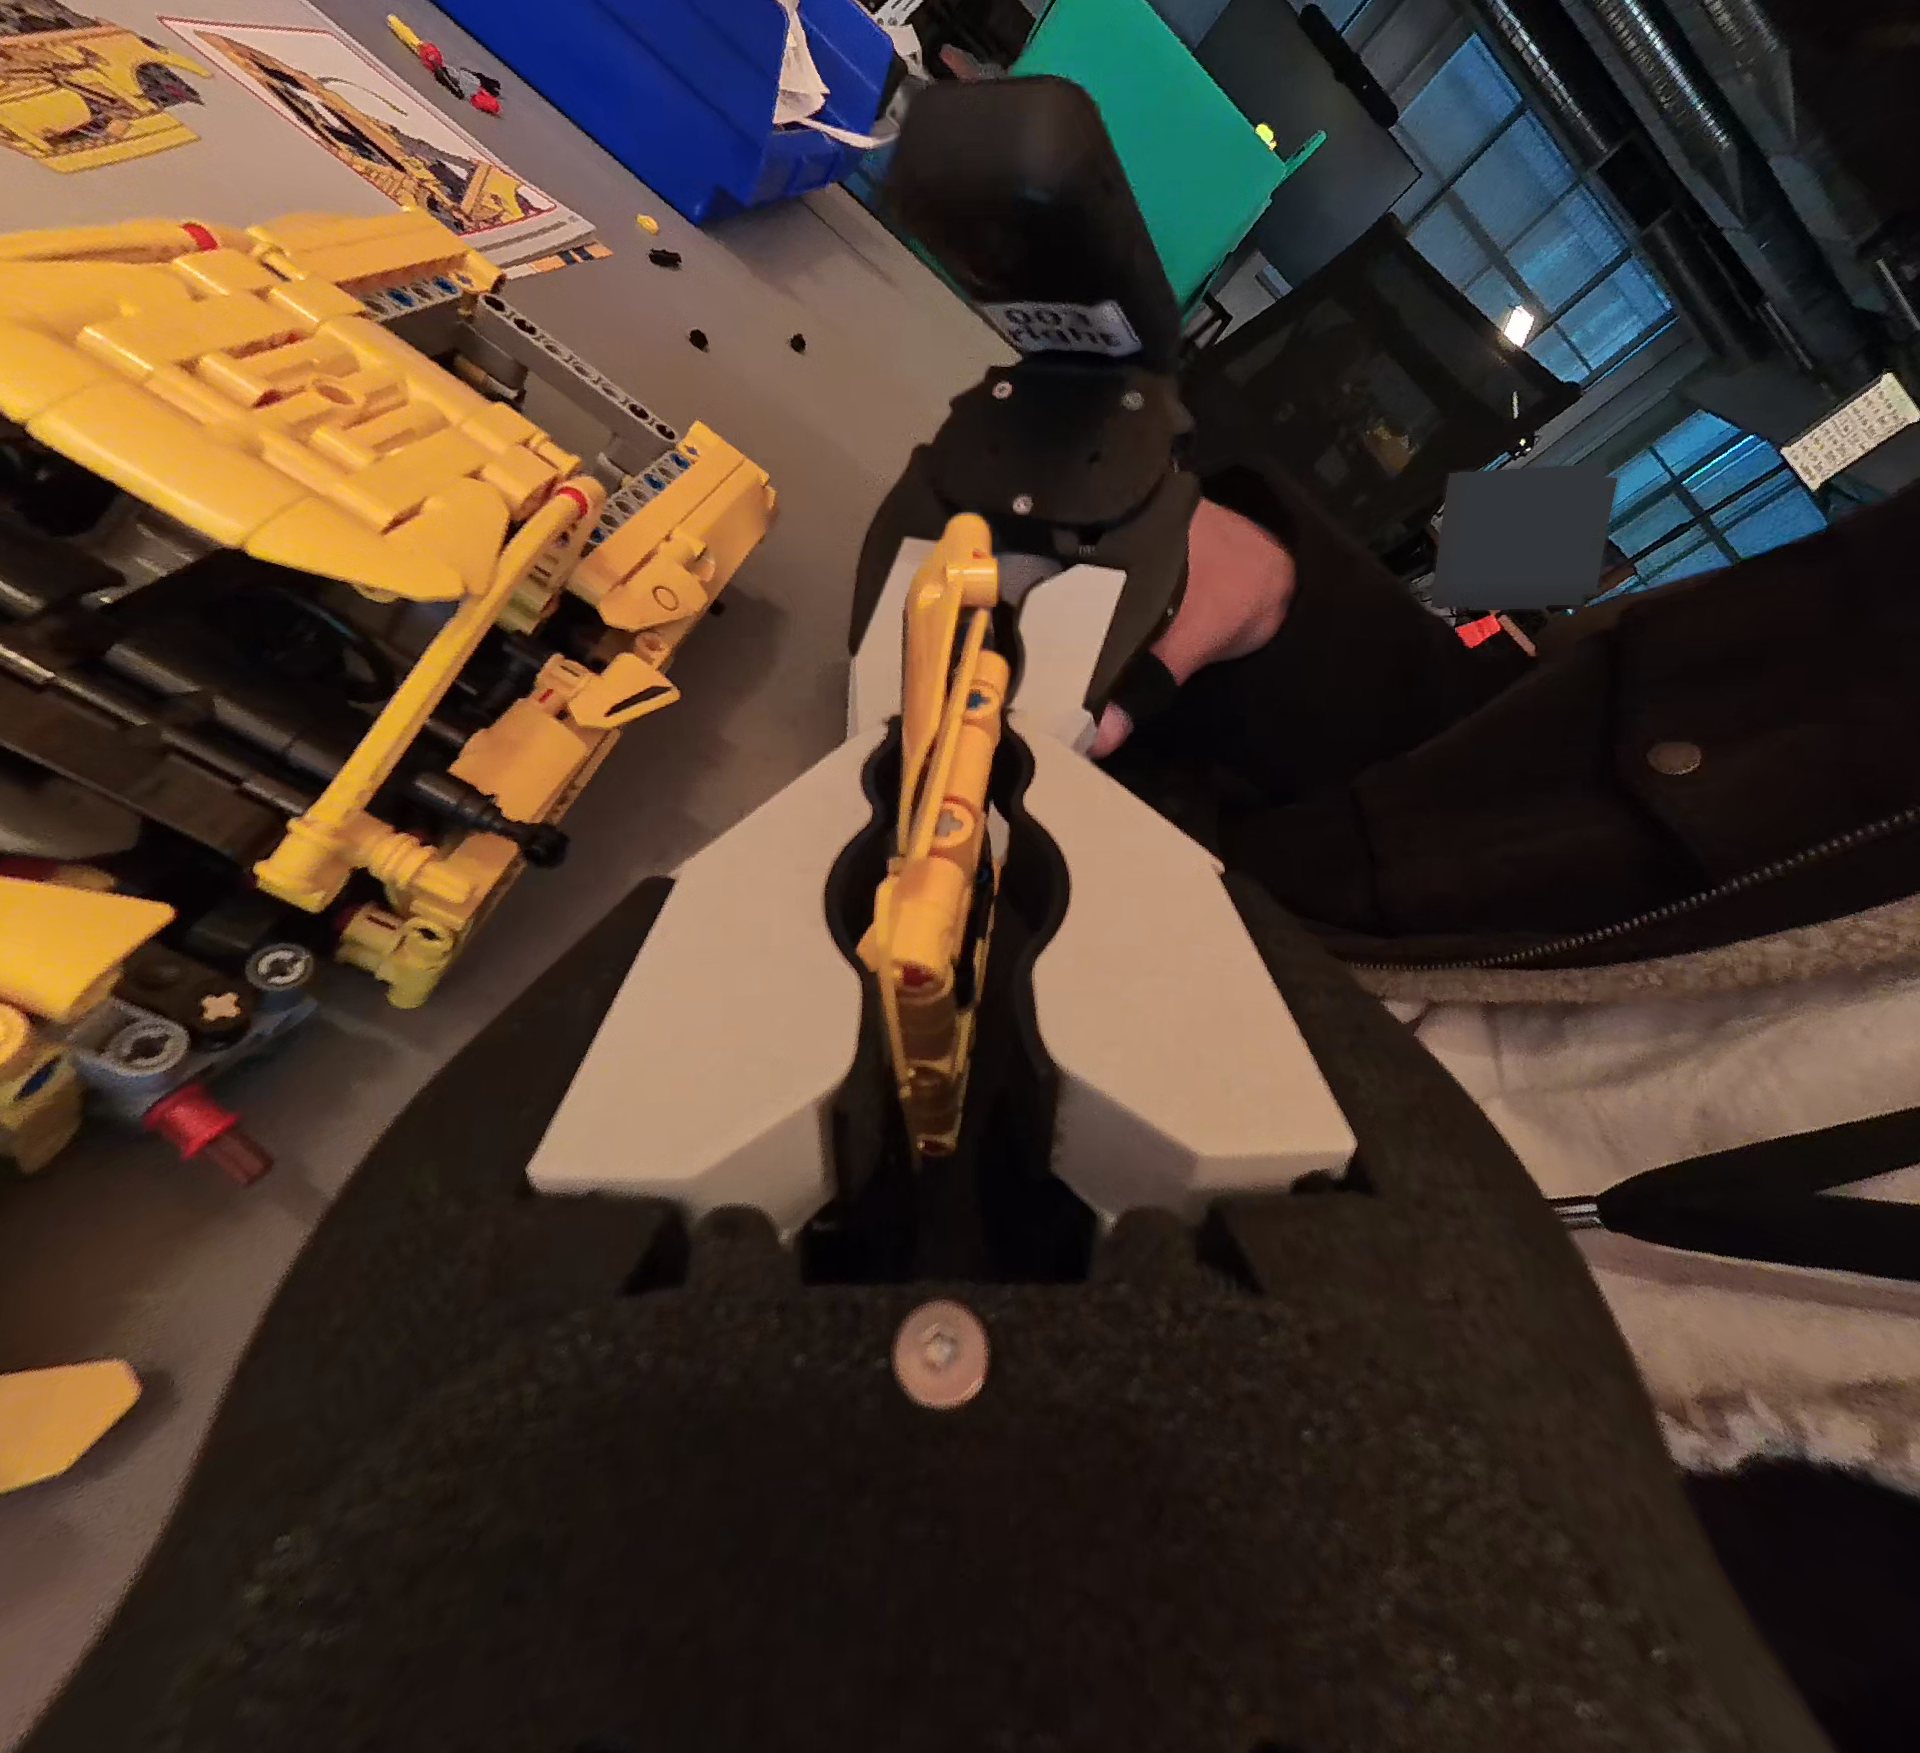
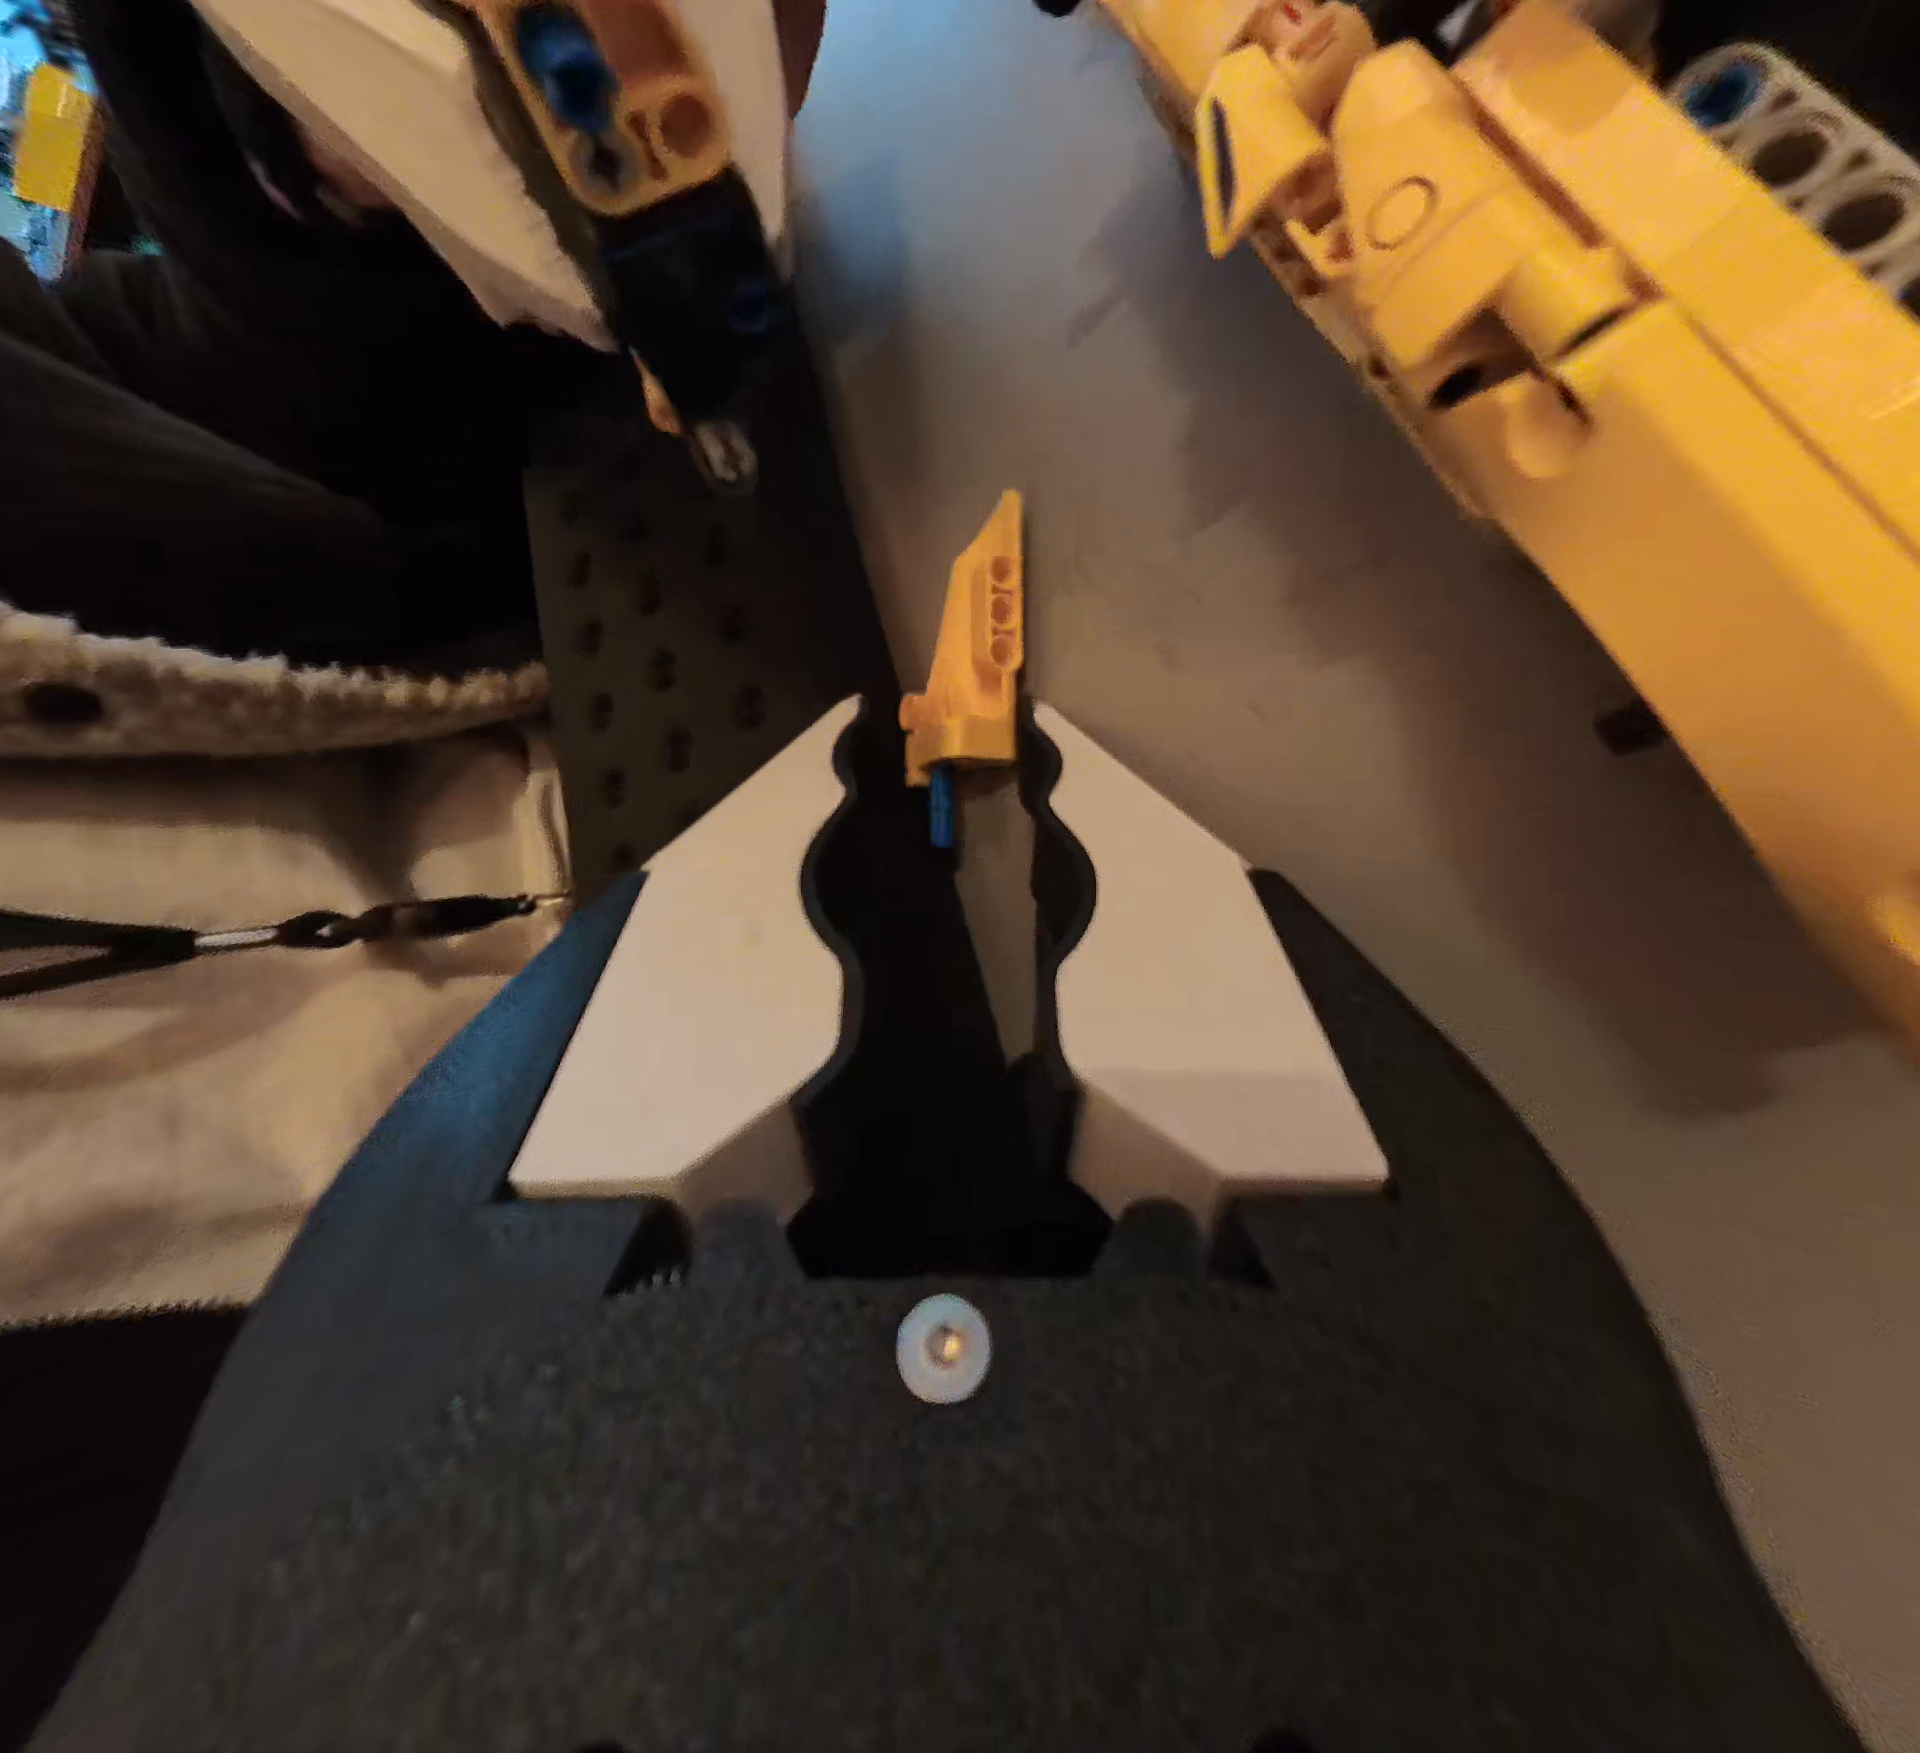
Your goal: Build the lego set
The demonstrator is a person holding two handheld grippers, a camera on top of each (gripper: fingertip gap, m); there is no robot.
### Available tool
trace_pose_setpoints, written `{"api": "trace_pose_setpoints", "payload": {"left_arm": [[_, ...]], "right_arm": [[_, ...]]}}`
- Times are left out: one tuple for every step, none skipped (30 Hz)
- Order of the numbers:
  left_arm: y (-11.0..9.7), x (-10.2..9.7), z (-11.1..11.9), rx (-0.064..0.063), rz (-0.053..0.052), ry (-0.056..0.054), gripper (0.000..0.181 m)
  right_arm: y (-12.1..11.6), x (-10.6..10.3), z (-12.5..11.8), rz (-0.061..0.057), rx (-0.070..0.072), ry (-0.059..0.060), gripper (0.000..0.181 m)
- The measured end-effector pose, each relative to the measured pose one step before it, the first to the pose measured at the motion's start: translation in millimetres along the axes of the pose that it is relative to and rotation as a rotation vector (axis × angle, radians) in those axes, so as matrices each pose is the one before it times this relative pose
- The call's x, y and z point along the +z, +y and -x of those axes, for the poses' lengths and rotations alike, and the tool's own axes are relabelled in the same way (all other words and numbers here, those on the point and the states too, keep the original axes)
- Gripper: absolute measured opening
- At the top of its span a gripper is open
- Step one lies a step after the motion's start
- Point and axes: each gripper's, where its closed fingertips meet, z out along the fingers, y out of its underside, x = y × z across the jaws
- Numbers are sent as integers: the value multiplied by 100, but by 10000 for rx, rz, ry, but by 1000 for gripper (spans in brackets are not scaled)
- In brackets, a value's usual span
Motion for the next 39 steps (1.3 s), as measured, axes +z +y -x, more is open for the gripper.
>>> {"api": "trace_pose_setpoints", "payload": {"left_arm": [[-29,-36,-12,-19,-31,10,15],[-47,-44,-1,-25,-37,11,15],[-54,-69,-23,-24,-45,16,15],[-55,-66,-31,-33,-48,38,15],[-41,-55,-44,-46,-36,50,15],[-30,-52,-28,-43,-26,40,15],[-37,-33,-23,-28,-26,24,15],[-20,-38,-13,-15,-18,17,15],[1,-14,-24,-3,-7,10,15],[-3,1,-7,3,-2,6,15],[10,13,-4,0,10,3,15],[31,25,5,-3,22,0,15],[24,11,11,-3,14,-5,15],[17,10,-10,2,4,7,15],[-7,7,-14,4,2,8,15],[-2,-8,6,-2,-3,-5,15],[-20,-2,16,-11,-13,-2,14],[-23,-18,14,-15,-18,-2,14],[-61,-41,26,-9,-34,-11,14],[-121,-99,29,15,-70,-24,14],[-159,-186,95,48,-81,-67,15],[-198,-330,238,84,-77,-160,15],[-216,-517,407,126,-90,-249,15],[-200,-632,506,120,-81,-277,15],[-190,-670,610,44,-89,-267,15],[-262,-664,582,-59,-153,-210,15],[-338,-599,423,-136,-221,-96,15],[-309,-475,261,-162,-215,-6,15],[-209,-301,155,-143,-154,23,15],[-110,-140,83,-93,-85,21,15],[16,27,-10,-31,-12,29,15],[146,157,-46,25,77,28,15],[220,199,-48,60,134,5,15],[206,175,-51,72,134,-9,15],[134,131,-67,68,96,2,15],[86,66,-54,47,54,10,15],[8,-4,-51,21,-1,16,15],[-75,-50,-68,-10,-56,57,15],[-106,-79,-116,-63,-77,119,15]], "right_arm": [[-52,152,64,72,-132,276,27],[12,77,108,161,-164,240,29],[-6,92,195,138,-204,147,32],[-22,135,233,98,-248,47,36],[-52,101,166,12,-278,-2,38],[9,-19,-83,-17,-212,19,36],[7,-87,-8,-76,-60,-170,35],[-193,-201,178,-210,58,-344,35],[-302,-314,161,-299,26,-348,33],[-396,-432,541,-376,-94,-597,21],[-342,-392,1510,-334,-103,-1253,1],[-40,2,329,-121,236,-441,4],[934,158,-1439,527,112,765,14],[1279,321,-934,826,-226,618,24],[253,305,764,251,-447,-345,25],[-160,129,639,2,-393,-126,31],[-57,110,332,78,-509,85,33],[-100,40,8,47,-436,193,33],[-153,-128,-131,10,-354,156,32],[-235,-316,-191,-85,-291,107,31],[-251,-481,-371,-130,-220,157,31],[-142,-553,-728,-93,-95,329,32],[-47,-498,-1093,-50,-98,505,32],[-92,-342,-1241,-83,-129,593,35],[-209,-162,-1232,-137,-119,668,39],[-339,9,-1001,-206,-130,634,44],[-415,166,-533,-253,-217,468,46],[-245,302,-182,-144,-213,338,46],[-146,316,35,6,-301,253,46],[-217,342,318,-25,-364,104,46],[-277,341,351,-45,-399,46,47],[-151,313,234,70,-371,42,48],[67,276,-12,237,-222,105,48],[173,279,-63,332,-141,40,49],[-31,187,-112,252,-164,61,50],[-214,126,-77,108,-246,70,50],[-130,119,-67,135,-388,50,50],[-59,111,-81,210,-408,23,50],[-113,155,53,195,-351,-119,51]]}}
